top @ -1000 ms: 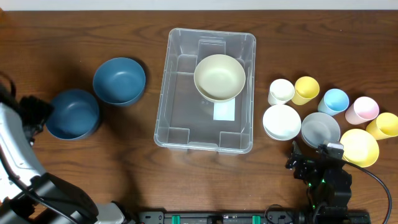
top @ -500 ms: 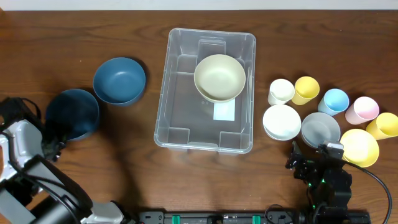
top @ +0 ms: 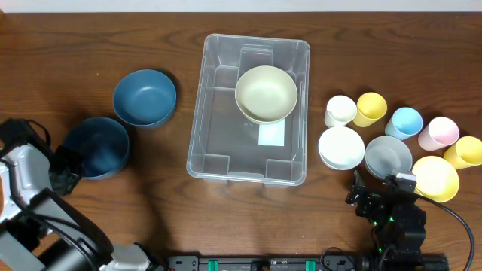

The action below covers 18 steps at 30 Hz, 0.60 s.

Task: Pack container
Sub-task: 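Move the left gripper back and grasp the rim of the front blue bowl, then carry the blue bowl and set it into the beige bowl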

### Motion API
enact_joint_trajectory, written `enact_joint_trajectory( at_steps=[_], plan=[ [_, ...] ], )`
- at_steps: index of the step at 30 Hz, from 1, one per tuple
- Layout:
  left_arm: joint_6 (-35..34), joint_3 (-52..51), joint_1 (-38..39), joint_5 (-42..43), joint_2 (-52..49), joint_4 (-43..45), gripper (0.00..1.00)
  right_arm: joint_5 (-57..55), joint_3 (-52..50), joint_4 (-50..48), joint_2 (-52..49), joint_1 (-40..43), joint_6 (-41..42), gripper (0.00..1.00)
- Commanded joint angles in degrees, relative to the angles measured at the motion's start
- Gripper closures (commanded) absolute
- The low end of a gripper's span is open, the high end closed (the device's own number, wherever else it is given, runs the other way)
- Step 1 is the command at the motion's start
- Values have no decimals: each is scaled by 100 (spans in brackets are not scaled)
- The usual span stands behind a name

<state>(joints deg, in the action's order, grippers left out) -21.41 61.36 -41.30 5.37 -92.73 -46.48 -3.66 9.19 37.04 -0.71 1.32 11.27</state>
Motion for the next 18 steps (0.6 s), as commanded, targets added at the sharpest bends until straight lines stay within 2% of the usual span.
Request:
enact_joint_trajectory(
  at_steps=[1, 6, 9, 14, 18],
  plan=[
    [-33, 501, -4, -83, 693, -260, 94, -39, -7, 9, 33, 59, -63, 1],
    [-72, 1010, 179, -83, 1786, -734, 94, -39, -7, 9, 33, 59, -63, 1],
    [85, 1187, 682, 170, 2527, -756, 94, -39, -7, 9, 33, 59, -63, 1],
    [614, 1191, 2179, 540, 3189, -411, 94, -39, -7, 9, 33, 59, -63, 1],
    [686, 1189, 3609, 555, 3077, -28, 94, -39, -7, 9, 33, 59, -63, 1]
  ],
)
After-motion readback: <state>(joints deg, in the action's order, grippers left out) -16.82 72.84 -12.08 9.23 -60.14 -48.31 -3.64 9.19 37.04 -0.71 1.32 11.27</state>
